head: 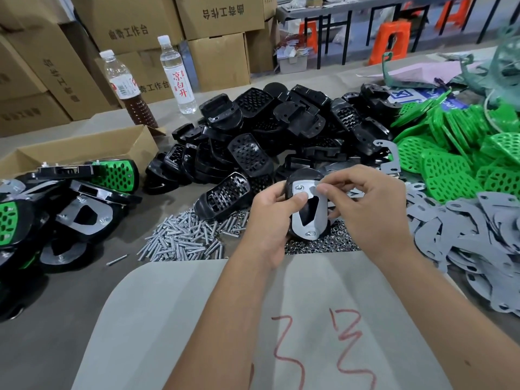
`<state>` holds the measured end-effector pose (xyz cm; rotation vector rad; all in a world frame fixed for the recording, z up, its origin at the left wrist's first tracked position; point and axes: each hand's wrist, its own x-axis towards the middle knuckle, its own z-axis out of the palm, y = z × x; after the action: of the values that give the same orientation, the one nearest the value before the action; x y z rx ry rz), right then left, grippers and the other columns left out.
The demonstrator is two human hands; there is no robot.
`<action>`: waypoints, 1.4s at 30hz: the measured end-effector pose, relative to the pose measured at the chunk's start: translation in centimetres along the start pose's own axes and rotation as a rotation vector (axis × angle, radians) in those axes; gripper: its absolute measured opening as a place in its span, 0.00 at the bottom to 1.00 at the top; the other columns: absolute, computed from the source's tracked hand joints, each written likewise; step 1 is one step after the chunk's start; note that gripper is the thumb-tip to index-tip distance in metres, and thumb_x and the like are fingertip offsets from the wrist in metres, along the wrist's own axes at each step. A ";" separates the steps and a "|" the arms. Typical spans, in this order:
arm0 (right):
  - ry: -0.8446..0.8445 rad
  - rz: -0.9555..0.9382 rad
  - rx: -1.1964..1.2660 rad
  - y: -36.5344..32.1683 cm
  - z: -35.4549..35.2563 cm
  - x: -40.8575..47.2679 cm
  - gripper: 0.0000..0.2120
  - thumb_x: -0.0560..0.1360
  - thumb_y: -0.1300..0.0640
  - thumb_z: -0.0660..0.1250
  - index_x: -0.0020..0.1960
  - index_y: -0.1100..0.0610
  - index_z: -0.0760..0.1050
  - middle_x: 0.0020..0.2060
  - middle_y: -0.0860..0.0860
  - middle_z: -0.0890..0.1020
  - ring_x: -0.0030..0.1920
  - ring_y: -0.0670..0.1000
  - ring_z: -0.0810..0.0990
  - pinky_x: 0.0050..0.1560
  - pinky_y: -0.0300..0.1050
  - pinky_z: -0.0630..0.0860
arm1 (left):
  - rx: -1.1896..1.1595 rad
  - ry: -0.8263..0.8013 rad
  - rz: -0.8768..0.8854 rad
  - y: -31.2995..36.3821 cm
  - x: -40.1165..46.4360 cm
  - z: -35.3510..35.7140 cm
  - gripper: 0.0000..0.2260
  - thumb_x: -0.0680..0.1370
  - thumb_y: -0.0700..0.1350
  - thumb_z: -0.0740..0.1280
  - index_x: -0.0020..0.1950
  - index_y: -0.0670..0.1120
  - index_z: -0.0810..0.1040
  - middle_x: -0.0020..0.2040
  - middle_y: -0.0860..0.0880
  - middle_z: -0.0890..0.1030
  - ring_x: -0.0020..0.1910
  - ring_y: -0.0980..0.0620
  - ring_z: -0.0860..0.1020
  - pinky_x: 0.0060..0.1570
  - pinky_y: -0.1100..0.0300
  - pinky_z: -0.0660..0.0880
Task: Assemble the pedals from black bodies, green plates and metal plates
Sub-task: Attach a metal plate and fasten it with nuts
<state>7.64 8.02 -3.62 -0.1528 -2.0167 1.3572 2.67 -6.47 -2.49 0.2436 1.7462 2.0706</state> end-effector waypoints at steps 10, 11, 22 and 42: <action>-0.062 -0.064 -0.025 0.2 0.1 0.1 0.06 0.75 0.67 0.76 0.46 0.58 0.85 0.42 0.51 0.84 0.39 0.51 0.83 0.31 0.39 0.82 | 0.085 0.062 -0.018 -0.1 0.1 0.3 0.09 0.85 0.36 0.63 0.60 0.43 0.82 0.54 0.41 0.85 0.52 0.44 0.82 0.57 0.44 0.78; -0.064 -0.069 -0.031 0.3 0.1 0.1 0.06 0.75 0.67 0.76 0.46 0.57 0.85 0.42 0.51 0.84 0.39 0.51 0.83 0.31 0.40 0.82 | 0.088 0.063 -0.020 0.0 0.1 0.3 0.09 0.85 0.36 0.63 0.60 0.43 0.82 0.54 0.41 0.86 0.52 0.44 0.82 0.57 0.44 0.78; -0.120 -0.060 -0.008 0.3 -0.4 0.3 0.11 0.76 0.70 0.74 0.46 0.54 0.85 0.42 0.50 0.83 0.35 0.49 0.83 0.31 0.36 0.80 | 0.088 0.067 -0.015 -0.4 0.1 0.3 0.08 0.84 0.37 0.65 0.56 0.46 0.83 0.54 0.44 0.86 0.55 0.43 0.84 0.64 0.39 0.77; -0.097 -0.131 -0.058 0.2 -0.4 0.3 0.06 0.72 0.67 0.79 0.46 0.58 0.86 0.40 0.49 0.83 0.42 0.52 0.82 0.30 0.45 0.83 | 0.125 0.111 0.052 -0.3 0.0 0.6 0.09 0.84 0.34 0.64 0.61 0.39 0.82 0.57 0.38 0.86 0.54 0.42 0.84 0.60 0.43 0.80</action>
<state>7.58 8.57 -3.52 0.0198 -2.1085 1.2463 2.98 -5.87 -2.68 0.2160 1.9579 2.0490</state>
